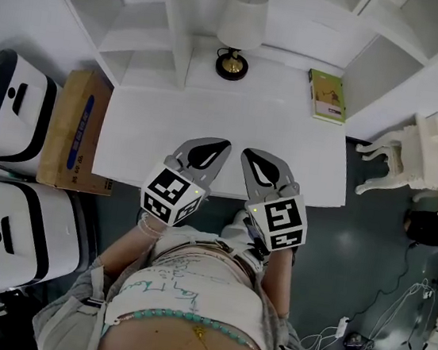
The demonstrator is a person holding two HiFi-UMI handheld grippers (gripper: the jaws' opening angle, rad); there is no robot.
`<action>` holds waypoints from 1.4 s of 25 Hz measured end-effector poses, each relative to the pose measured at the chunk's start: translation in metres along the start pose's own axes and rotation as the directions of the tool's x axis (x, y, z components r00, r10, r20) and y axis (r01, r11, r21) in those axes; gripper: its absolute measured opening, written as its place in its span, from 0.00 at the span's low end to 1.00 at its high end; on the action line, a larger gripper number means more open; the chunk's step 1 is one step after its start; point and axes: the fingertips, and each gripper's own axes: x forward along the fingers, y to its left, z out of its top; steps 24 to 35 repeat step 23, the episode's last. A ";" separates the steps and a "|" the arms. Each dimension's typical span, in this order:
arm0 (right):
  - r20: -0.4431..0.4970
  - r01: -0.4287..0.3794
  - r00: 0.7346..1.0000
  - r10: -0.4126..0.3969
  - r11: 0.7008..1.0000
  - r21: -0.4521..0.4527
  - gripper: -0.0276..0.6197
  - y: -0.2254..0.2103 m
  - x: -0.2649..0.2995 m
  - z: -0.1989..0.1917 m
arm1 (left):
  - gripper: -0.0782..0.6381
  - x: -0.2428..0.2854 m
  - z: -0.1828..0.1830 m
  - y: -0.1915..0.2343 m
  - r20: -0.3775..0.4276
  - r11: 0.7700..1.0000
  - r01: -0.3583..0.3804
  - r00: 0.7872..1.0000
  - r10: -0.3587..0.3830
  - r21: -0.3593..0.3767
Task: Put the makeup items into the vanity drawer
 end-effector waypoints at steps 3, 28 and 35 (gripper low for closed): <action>0.004 0.008 1.000 -0.008 1.000 0.003 0.08 -0.002 -0.002 0.000 | 0.11 0.000 0.001 -0.002 -0.001 1.000 0.002 1.000 -0.002 0.003; -0.006 -0.002 1.000 0.002 1.000 -0.010 0.09 0.001 0.007 -0.001 | 0.11 -0.003 -0.002 0.008 -0.009 1.000 -0.020 1.000 0.020 0.007; -0.006 -0.002 1.000 0.002 1.000 -0.010 0.09 0.001 0.007 -0.001 | 0.11 -0.003 -0.002 0.008 -0.009 1.000 -0.020 1.000 0.020 0.007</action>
